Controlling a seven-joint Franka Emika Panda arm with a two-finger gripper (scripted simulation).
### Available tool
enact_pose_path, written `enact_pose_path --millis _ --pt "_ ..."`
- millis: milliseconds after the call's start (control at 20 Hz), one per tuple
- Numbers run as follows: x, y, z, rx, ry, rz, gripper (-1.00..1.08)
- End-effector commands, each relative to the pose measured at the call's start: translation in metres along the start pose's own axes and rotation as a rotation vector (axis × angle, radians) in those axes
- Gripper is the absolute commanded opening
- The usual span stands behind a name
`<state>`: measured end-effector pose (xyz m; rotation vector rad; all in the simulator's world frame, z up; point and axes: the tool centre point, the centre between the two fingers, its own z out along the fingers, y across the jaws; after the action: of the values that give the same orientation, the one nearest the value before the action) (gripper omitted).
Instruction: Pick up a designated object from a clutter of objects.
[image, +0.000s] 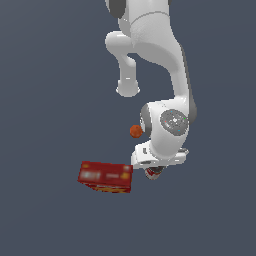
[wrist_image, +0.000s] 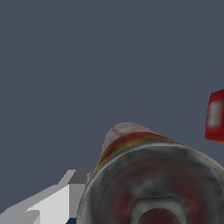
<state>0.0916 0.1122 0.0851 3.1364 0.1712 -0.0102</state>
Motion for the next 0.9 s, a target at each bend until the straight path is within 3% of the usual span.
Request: enact_pose_path --millis 0,350,850 --pt "-0.003 0.006 -0.01 0.0 0.005 0.001 -1.0" --pt "-0.026 0.033 -0.043 0.0 0.005 0.001 -1.0" --pt "-0.076 0.092 -0.118 0.001 0.006 0.001 -1.0"
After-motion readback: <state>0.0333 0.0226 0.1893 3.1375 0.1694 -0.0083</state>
